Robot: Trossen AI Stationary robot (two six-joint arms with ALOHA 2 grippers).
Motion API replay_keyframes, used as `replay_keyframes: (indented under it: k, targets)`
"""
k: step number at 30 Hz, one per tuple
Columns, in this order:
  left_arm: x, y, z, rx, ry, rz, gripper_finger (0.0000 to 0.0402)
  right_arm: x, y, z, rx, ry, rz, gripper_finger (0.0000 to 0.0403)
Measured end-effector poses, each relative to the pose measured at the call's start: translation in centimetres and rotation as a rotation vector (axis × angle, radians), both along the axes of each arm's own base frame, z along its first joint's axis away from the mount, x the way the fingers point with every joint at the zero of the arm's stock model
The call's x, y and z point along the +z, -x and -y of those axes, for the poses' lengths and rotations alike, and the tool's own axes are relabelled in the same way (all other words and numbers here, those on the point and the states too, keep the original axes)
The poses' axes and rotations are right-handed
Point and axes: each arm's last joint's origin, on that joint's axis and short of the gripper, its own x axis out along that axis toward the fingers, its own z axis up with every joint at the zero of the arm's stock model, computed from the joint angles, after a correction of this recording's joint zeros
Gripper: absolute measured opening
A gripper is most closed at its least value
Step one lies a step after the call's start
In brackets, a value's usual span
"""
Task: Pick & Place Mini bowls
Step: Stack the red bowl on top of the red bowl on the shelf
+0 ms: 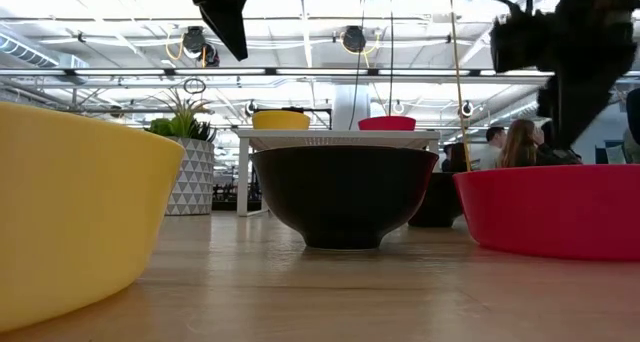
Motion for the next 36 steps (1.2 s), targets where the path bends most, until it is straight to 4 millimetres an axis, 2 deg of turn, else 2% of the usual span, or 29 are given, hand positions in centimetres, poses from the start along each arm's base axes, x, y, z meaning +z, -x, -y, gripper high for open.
replay_keyframes:
  k: [5,10,22,27,33,36]
  targets:
    - [0.0,0.0,0.0,-0.001,0.0,0.001,0.0152,-1.1,-0.1,-0.3,-0.121,-0.029,-0.12,0.0128]
    - [0.0,0.0,0.0,0.0,0.0,0.001,0.0152,-2.0,-0.5,-0.5,-0.172,-0.052,-0.183,0.0128]
    - [0.0,0.0,0.0,-0.017,-0.007,-0.006,0.0152,-3.9,-1.4,-0.6,-0.144,0.044,-0.246,0.0123]
    - [0.0,0.0,0.0,-0.026,-0.011,-0.01,0.0152,-4.5,-1.5,-0.6,-0.082,0.074,-0.27,0.0088]
    - [0.0,0.0,0.0,-0.031,-0.012,-0.012,0.0152,-4.6,-1.6,-0.7,-0.055,0.085,-0.274,0.0011]
    - [0.0,0.0,0.0,-0.032,-0.012,-0.012,0.0152,-4.5,-1.5,-0.7,-0.037,0.087,-0.271,0.0012]
